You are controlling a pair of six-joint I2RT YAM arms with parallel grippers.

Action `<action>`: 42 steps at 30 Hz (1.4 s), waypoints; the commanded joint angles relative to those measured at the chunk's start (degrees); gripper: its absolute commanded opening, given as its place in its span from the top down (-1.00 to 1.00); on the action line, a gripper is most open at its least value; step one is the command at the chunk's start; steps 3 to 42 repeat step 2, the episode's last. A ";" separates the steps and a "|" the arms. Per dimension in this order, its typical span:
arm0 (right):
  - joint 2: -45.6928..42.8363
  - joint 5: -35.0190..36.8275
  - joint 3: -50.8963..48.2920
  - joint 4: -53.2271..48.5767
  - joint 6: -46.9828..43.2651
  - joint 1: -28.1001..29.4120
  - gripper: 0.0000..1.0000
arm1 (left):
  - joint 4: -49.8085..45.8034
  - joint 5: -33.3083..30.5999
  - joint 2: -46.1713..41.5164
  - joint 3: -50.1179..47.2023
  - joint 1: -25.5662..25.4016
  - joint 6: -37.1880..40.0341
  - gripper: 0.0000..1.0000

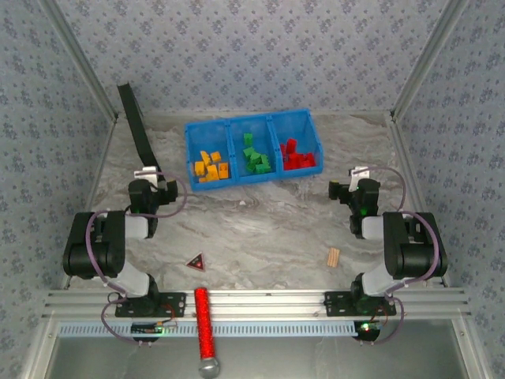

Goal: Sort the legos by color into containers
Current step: Reset both arms

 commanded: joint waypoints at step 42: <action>-0.03 -0.11 0.81 0.87 0.73 0.02 -1.00 | 1.43 0.80 -0.27 1.19 -0.05 0.45 -0.98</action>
